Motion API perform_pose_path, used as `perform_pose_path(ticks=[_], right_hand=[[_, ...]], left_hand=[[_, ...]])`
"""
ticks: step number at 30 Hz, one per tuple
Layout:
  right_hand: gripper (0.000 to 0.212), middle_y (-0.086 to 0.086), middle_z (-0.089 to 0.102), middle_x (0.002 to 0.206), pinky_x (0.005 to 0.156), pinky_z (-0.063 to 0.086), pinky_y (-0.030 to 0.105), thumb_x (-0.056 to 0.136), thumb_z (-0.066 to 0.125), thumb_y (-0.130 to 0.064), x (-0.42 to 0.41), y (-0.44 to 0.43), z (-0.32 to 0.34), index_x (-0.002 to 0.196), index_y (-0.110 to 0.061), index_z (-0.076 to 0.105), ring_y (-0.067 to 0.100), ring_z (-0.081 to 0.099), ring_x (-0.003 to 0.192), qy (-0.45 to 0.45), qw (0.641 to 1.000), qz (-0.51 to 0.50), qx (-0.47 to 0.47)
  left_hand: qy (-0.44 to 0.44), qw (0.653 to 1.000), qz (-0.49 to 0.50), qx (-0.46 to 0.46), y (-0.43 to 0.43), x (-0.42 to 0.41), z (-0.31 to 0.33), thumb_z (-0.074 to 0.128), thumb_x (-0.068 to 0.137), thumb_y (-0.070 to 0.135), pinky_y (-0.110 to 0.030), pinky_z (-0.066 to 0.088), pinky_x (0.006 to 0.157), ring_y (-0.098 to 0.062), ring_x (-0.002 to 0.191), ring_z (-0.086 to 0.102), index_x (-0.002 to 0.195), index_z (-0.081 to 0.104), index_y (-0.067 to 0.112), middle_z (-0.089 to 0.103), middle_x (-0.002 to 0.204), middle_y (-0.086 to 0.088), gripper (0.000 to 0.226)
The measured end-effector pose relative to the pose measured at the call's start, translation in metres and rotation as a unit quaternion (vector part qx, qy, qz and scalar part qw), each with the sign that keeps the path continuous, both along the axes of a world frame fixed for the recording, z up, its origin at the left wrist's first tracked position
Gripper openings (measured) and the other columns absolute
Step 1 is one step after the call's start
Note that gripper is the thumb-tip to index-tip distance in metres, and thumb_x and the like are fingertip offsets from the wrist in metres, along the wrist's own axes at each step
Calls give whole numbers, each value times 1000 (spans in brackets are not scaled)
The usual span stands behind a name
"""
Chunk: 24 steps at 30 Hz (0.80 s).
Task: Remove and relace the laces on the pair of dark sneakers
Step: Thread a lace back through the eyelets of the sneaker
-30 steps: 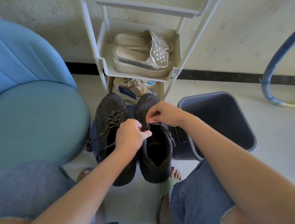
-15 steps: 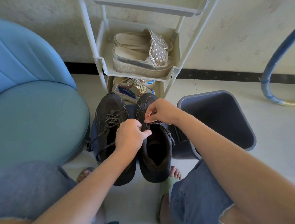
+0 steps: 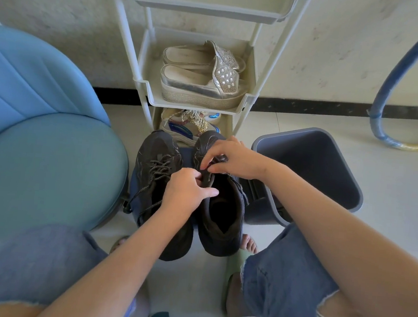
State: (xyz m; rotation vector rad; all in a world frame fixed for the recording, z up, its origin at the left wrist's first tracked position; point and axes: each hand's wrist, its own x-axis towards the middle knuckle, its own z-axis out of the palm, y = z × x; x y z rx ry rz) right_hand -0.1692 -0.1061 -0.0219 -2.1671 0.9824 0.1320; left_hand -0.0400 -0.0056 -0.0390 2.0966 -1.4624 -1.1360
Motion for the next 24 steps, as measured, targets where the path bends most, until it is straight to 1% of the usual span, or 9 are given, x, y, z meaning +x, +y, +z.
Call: perform_pose_path(ticks=[3, 5, 8, 10, 12, 14, 16, 21, 24], right_hand=[[17, -7, 54, 109, 91, 22, 29, 87, 67, -22, -4, 4, 6, 101, -31, 71, 13, 32, 105, 16, 999, 40, -9], [19, -6, 53, 100, 85, 30, 24, 86, 69, -18, -3, 6, 6, 104, -22, 73, 8, 40, 93, 18, 999, 49, 4], [15, -10, 54, 89, 77, 35, 13, 83, 72, -12, 1, 7, 7, 98, -15, 76, 2, 48, 80, -23, 999, 15, 34], [11, -9, 58, 88, 80, 38, 15, 83, 72, -13, 3, 7, 7, 93, -14, 76, 3, 52, 81, -32, 998, 9, 47], [9, -7, 61, 87, 79, 39, 13, 83, 72, -15, 5, 9, 5, 91, -14, 76, 3, 53, 81, -37, 997, 9, 62], [8, -10, 59, 85, 73, 37, 7, 84, 72, -15, 6, 10, 3, 91, -14, 75, 1, 52, 77, -36, 997, 4, 64], [9, -12, 56, 84, 69, 36, 3, 85, 71, -15, 6, 10, 3, 93, -13, 74, -1, 50, 75, -29, 998, 2, 64], [7, -13, 55, 86, 72, 33, 11, 88, 67, -19, 8, 12, -1, 92, -15, 72, 0, 50, 77, -24, 998, -12, 60], [13, -5, 60, 94, 83, 29, 22, 91, 63, -23, 14, 17, -3, 94, -14, 72, 6, 46, 87, 1, 1000, -1, 18]], left_hand=[[-28, 999, -18, -2, 4, 0, -3, 74, 78, 26, -37, 52, 89, -20, 95, 65, 112, 66, 11, 71, 101, -4, 38], [-43, 999, -20, -6, 5, -1, -4, 72, 80, 27, -38, 53, 86, -22, 90, 66, 110, 66, 10, 70, 99, -5, 35], [-4, 1000, 4, 16, 4, 0, -6, 71, 82, 24, -41, 55, 83, -25, 85, 68, 109, 66, 8, 70, 99, -9, 32], [9, 1000, 8, 19, 5, 0, -5, 70, 83, 23, -43, 56, 81, -26, 82, 69, 100, 66, 6, 69, 95, -10, 24], [4, 1000, 4, 16, 7, -1, -6, 67, 86, 22, -46, 55, 79, -27, 80, 68, 79, 60, 9, 68, 87, -12, 16], [-1, 1000, 3, 11, 8, 0, -8, 65, 87, 20, -48, 55, 78, -27, 78, 68, 66, 49, 14, 66, 83, -14, 27], [5, 1000, 4, 10, 8, 0, -8, 65, 86, 19, -48, 55, 78, -28, 77, 68, 62, 46, 15, 66, 80, -15, 31], [3, 1000, 10, 9, 7, 0, -7, 67, 85, 23, -49, 54, 77, -29, 76, 68, 63, 48, 14, 66, 81, -15, 31], [8, 1000, 9, 11, 6, 1, -7, 69, 84, 28, -46, 55, 79, -26, 77, 68, 85, 63, 6, 68, 86, -10, 22]])
